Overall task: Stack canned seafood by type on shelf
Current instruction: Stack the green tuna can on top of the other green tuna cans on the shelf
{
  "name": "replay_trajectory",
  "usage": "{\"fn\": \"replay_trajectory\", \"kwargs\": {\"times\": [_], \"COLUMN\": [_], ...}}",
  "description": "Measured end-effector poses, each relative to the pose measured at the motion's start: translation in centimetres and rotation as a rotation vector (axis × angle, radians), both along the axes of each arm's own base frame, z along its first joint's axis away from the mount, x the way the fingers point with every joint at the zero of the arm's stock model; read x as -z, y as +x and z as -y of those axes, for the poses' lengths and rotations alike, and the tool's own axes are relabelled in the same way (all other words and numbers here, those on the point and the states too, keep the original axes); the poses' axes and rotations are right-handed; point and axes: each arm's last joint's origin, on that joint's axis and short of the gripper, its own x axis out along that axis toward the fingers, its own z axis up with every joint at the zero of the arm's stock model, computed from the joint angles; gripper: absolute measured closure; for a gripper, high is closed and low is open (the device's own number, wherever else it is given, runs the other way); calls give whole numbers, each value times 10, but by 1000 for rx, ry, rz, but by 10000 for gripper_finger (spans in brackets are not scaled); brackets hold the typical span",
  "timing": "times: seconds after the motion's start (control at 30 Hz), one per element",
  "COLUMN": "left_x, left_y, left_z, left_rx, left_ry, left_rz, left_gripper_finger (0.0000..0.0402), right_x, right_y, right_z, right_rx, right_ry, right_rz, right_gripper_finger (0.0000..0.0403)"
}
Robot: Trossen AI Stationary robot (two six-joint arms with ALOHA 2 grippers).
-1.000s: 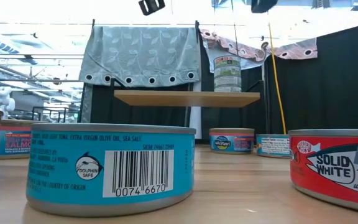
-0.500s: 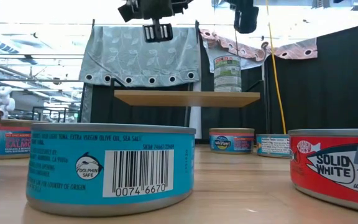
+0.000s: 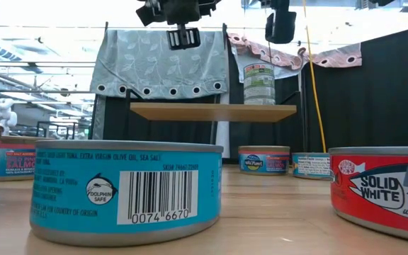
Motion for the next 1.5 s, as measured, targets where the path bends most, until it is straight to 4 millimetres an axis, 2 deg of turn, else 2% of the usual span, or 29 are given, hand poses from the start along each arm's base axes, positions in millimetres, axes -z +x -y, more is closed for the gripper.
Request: {"fn": "replay_trajectory", "kwargs": {"times": [0.13, 0.37, 0.47, 0.6, 0.77, 1.03, 1.17, 1.37, 1.5], "left_x": [0, 0, 0, 1, -1, -4, -10, -38, -74], "left_y": [0, 1, 1, 2, 5, 9, 9, -2, -17], "left_z": [0, 2, 2, 1, 0, -7, -12, -20, -19], "left_rx": [-5, 0, -2, -37, -56, -156, -205, -278, -325], "left_ry": [5, 6, 8, 47, 74, 155, 207, 341, 456], "left_rz": [-5, 0, -1, 1, 37, 75, 128, 264, 411], "left_gripper_finger": [244, 260, 257, 241, 236, 230, 204, 167, 164], "right_x": [1, -1, -1, -1, 0, 1, 2, 3, 3], "right_y": [0, 1, 1, 2, 4, 4, 4, 4, 4], "right_z": [1, 1, 3, 6, 10, 12, 12, 12, 13], "right_rx": [0, -13, -15, -21, -8, 8, 19, 37, 87], "right_ry": [1, 6, 6, 6, 28, 74, 111, 147, 181], "right_rz": [-11, 8, 9, 7, 3, -7, -16, -31, -23], "right_gripper_finger": [265, 185, 175, 207, 283, 285, 278, 278, 278]}}
